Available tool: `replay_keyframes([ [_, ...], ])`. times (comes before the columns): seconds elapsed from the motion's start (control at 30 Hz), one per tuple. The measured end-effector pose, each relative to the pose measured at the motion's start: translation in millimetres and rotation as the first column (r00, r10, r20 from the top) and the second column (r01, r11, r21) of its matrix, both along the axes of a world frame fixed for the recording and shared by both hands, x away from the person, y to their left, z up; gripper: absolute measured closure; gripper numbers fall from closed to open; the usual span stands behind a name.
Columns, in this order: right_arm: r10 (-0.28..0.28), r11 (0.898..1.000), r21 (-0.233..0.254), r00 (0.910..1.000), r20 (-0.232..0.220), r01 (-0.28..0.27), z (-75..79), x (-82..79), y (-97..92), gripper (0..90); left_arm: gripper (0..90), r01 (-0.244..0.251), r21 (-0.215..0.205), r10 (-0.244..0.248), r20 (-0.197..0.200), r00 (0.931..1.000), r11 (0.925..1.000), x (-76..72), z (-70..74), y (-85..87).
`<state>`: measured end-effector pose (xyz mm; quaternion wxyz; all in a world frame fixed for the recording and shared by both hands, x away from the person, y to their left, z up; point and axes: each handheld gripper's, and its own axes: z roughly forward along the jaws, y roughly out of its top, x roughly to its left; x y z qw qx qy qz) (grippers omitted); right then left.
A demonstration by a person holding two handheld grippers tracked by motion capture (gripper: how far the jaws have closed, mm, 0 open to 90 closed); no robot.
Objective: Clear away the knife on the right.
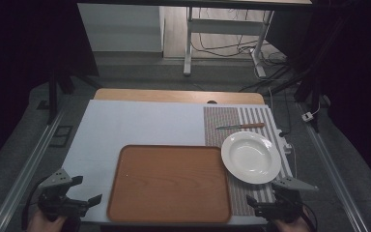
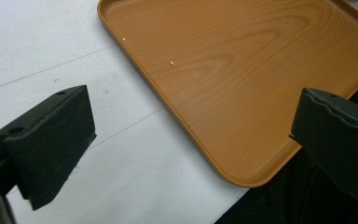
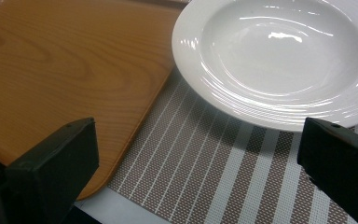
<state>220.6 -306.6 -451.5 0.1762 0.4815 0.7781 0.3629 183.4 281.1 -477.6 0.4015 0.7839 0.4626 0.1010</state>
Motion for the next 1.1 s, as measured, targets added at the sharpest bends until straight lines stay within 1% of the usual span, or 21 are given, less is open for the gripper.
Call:
replay_keyframes([
  [0.1,0.007,1.0,-0.006,1.0,-0.003,-0.007,0.2,-0.1,0.8,0.0,0.0,0.003,-0.006,-0.003,0.004,1.0,1.0,-0.4,0.1,0.8],
  [0.2,0.011,1.0,-0.006,0.9999,-0.005,-0.012,0.0,0.1,1.3,0.0,0.0,0.01,-0.006,-0.01,-0.003,0.9999,0.9999,0.1,-0.3,0.9],
  [0.43,0.023,1.0,-0.019,0.9997,-0.012,-0.023,-0.6,1.2,3.1,0.0,0.0,0.024,0.029,-0.023,-0.016,0.9996,0.9993,0.8,-0.8,-3.3],
  [0.57,0.031,0.999,-0.025,0.9994,-0.013,-0.032,-0.3,1.1,3.6,0.0,0.0,0.02,0.029,-0.019,-0.019,0.9996,0.9994,1.1,-0.9,-3.2],
  [0.77,0.028,0.999,-0.032,0.9996,-0.008,-0.028,0.2,1.0,5.1,0.0,0.0,0.023,0.028,-0.022,-0.016,0.9996,0.9994,0.7,-0.9,-3.0],
  [0.83,0.024,0.999,-0.03,0.9996,-0.015,-0.024,0.4,1.6,5.0,0.0,0.0,0.024,0.029,-0.023,-0.015,0.9996,0.9993,0.7,-1.0,-3.2],
  [0.9,0.029,1.0,-0.005,0.9993,-0.025,-0.029,1.0,2.3,4.9,0.0,0.0,0.026,0.031,-0.026,-0.016,0.9995,0.9992,0.6,-0.9,-3.4],
  [0.93,0.032,0.999,-0.003,0.9991,-0.027,-0.032,1.8,2.8,5.4,0.0,0.0,0.025,0.033,-0.025,-0.016,0.9996,0.9991,0.6,-0.9,-3.6],
  [0.97,0.036,0.999,-0.001,0.9992,-0.015,-0.036,3.8,3.3,7.4,0.0,0.0,0.025,0.033,-0.025,-0.015,0.9996,0.9991,0.6,-0.9,-3.6],
  [1.0,0.036,0.999,-0.001,0.9992,-0.015,-0.036,3.8,3.3,7.4,0.0,0.0,0.024,0.034,-0.024,-0.015,0.9996,0.9991,0.6,-0.9,-3.5],
  [1.07,0.053,0.999,-0.01,0.9986,0.006,-0.053,6.6,3.9,11.0,0.0,0.0,0.024,0.032,-0.024,-0.015,0.9996,0.9992,0.6,-0.9,-3.4],
  [1.1,0.059,0.998,-0.016,0.9982,0.007,-0.059,6.9,4.4,12.2,0.0,0.0,0.024,0.032,-0.024,-0.015,0.9996,0.9992,0.6,-1.0,-3.3],
])
